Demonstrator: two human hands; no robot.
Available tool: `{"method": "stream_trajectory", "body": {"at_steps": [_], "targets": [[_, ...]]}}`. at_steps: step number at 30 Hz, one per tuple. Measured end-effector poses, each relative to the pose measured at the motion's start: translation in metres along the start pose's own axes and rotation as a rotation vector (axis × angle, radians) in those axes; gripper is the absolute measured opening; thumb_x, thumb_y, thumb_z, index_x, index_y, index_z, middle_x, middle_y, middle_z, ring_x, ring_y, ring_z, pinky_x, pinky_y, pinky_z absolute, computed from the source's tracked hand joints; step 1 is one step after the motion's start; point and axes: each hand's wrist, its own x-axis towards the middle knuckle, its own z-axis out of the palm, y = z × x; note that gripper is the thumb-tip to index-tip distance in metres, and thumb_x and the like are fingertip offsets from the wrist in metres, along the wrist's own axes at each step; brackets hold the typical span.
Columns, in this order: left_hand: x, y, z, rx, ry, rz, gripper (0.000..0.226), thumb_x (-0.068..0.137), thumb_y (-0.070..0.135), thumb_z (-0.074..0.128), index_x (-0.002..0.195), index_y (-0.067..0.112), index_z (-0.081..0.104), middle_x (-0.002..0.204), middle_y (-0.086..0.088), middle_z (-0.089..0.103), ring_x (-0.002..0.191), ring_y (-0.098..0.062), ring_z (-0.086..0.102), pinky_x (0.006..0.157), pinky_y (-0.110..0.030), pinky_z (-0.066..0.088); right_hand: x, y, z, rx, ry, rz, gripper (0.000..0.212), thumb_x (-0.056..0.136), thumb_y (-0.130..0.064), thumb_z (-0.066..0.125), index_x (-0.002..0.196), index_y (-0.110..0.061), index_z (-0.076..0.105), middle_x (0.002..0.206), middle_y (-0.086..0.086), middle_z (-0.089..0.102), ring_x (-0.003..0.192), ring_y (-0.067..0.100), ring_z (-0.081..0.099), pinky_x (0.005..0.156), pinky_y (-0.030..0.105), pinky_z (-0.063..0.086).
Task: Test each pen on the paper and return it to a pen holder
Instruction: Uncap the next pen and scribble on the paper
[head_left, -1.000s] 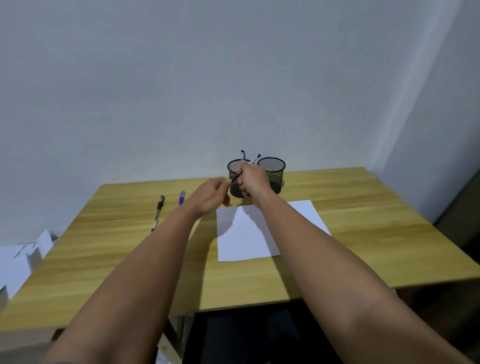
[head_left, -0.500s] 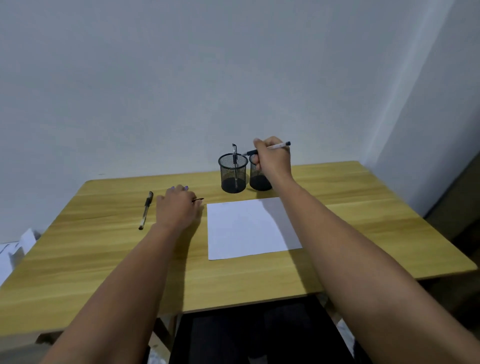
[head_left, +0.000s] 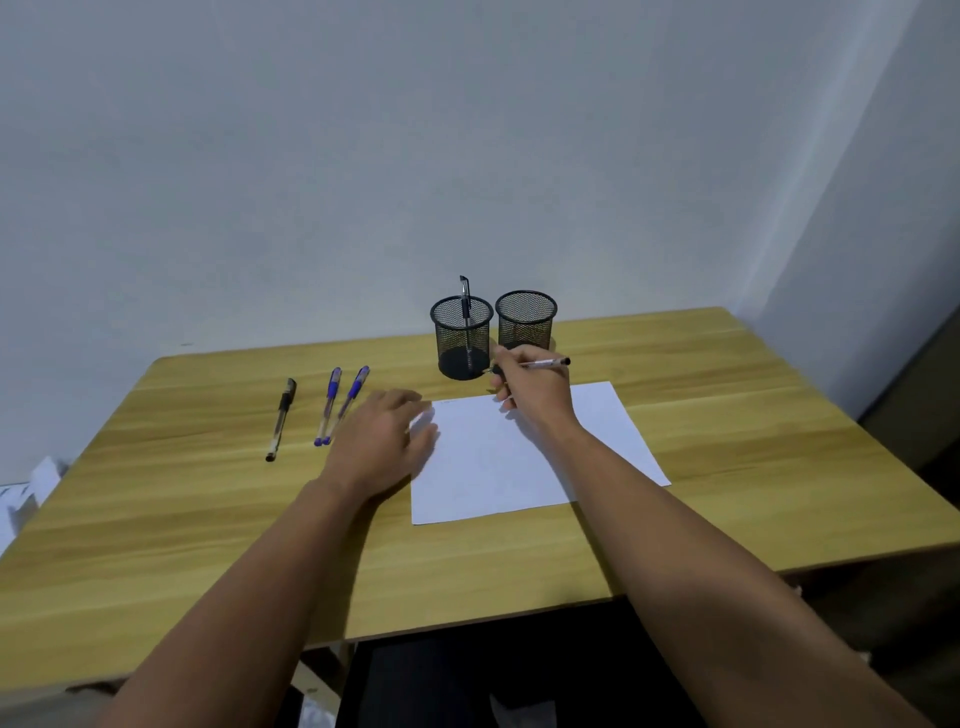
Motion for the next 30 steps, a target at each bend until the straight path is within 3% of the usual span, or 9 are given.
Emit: {"method": "stream_trajectory", "body": {"at_steps": [2,5,9,13,18,23,30], "targets": [[-0.002,-0.001,0.003,-0.004,-0.041,0.032,0.05,0.094,0.053,0.05,0.127,0.02,0.069,0.131,0.0,0.067,0.122,-0.024,0.058,0.092,-0.038,0.05,0.004,0.0,0.011,-0.019,-0.013,-0.04,0.041,0.103,-0.028,0.071,0.089,0.01,0.063,0.064,0.014,0.063,0.05,0.019,0.052,0.046,0.028,0.04],[-0.003,-0.007,0.006,0.065,-0.069,0.044,0.057,0.092,0.062,0.044,0.128,0.025,0.069,0.135,0.003,0.065,0.125,-0.023,0.056,0.096,-0.043,0.047,0.011,0.006,0.022,-0.055,-0.061,-0.053,0.038,0.104,-0.026,0.069,0.084,0.006,0.064,0.062,0.012,0.064,0.048,0.019,0.053,0.043,0.027,0.042],[-0.005,-0.014,0.008,0.089,-0.054,0.016,0.063,0.089,0.071,0.042,0.129,0.03,0.068,0.138,0.009,0.063,0.128,-0.018,0.053,0.102,-0.048,0.039,0.016,0.027,0.019,-0.12,-0.152,-0.018,0.035,0.101,-0.025,0.073,0.079,0.0,0.066,0.067,0.023,0.064,0.053,0.025,0.055,0.046,0.026,0.041],[-0.007,-0.015,0.012,0.055,-0.028,-0.014,0.066,0.088,0.073,0.042,0.131,0.03,0.068,0.14,0.01,0.061,0.131,-0.016,0.05,0.105,-0.048,0.032,0.022,0.03,0.021,-0.221,-0.137,-0.09,0.048,0.096,-0.038,0.078,0.062,-0.01,0.058,0.057,0.007,0.061,0.055,0.02,0.058,0.055,0.032,0.047],[-0.009,-0.014,0.013,0.04,0.019,-0.05,0.064,0.085,0.074,0.047,0.128,0.032,0.068,0.138,0.012,0.062,0.13,-0.015,0.05,0.105,-0.049,0.025,0.025,0.039,0.019,-0.213,-0.109,-0.123,0.044,0.1,-0.021,0.073,0.076,0.009,0.051,0.059,0.02,0.06,0.048,0.022,0.058,0.05,0.032,0.046],[-0.009,-0.014,0.012,0.062,0.007,-0.058,0.066,0.086,0.075,0.045,0.131,0.032,0.066,0.141,0.01,0.06,0.132,-0.015,0.047,0.103,-0.048,0.024,0.023,0.041,0.018,-0.268,-0.127,-0.155,0.04,0.1,-0.017,0.072,0.078,0.011,0.054,0.074,0.036,0.065,0.054,0.024,0.062,0.051,0.034,0.049],[-0.01,-0.017,0.007,0.057,-0.037,-0.04,0.074,0.087,0.079,0.034,0.14,0.033,0.059,0.146,0.012,0.054,0.137,-0.013,0.042,0.112,-0.051,0.016,0.023,0.041,0.018,-0.248,-0.168,-0.176,0.04,0.098,-0.016,0.077,0.078,0.012,0.057,0.072,0.037,0.061,0.054,0.022,0.06,0.05,0.03,0.047]]}}
